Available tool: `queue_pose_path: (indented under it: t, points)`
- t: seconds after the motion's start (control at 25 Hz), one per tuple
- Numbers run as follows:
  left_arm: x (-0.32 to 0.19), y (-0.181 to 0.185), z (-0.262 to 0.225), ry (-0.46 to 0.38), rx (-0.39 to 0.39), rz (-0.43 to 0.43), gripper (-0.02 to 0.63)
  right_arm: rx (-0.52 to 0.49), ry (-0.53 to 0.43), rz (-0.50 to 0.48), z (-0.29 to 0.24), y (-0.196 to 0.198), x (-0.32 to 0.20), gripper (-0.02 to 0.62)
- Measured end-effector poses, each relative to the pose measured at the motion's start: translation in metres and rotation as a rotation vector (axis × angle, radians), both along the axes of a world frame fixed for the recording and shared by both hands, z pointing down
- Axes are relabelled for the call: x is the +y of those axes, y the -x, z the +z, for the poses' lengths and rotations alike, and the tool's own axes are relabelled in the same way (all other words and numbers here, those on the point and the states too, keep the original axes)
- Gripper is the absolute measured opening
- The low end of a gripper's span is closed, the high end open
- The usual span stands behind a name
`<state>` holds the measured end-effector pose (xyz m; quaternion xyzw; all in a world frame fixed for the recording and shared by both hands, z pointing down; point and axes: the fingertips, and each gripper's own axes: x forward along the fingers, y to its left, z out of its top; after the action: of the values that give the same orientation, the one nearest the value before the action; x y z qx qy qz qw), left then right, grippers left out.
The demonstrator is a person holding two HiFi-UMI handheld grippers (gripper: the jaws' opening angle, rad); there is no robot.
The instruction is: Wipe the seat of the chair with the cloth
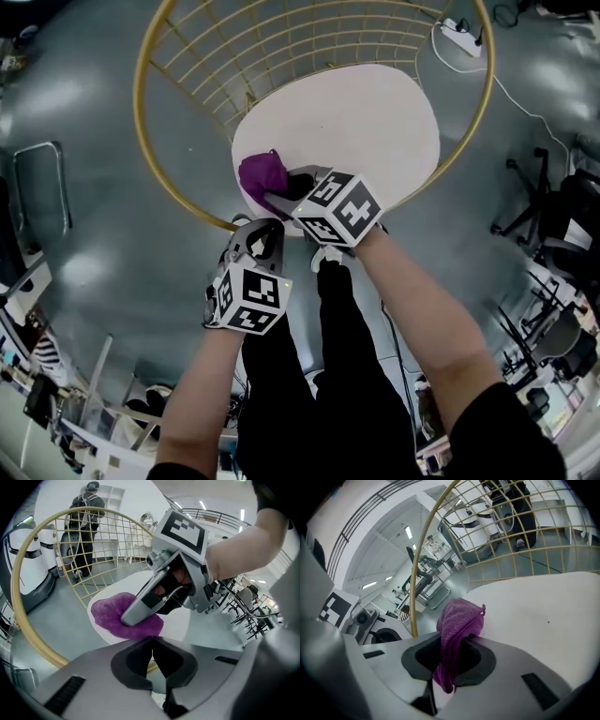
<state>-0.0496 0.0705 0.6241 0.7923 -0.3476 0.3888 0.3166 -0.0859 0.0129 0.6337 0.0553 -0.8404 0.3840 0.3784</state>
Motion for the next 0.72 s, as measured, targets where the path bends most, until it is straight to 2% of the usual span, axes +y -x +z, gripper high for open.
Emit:
queue_pose_path:
  t: [0.32, 0.72]
  points:
    - [0.008, 0.012, 0.003, -0.001, -0.006, 0.004, 0.018, 0.076, -0.042, 0.061, 0.014, -0.014, -0.020, 0.072]
    - [0.007, 0.011, 0.004, 0.013, -0.021, -0.004, 0.018, 0.173, -0.124, 0.072, 0.021, -0.059, -0.054, 0.074]
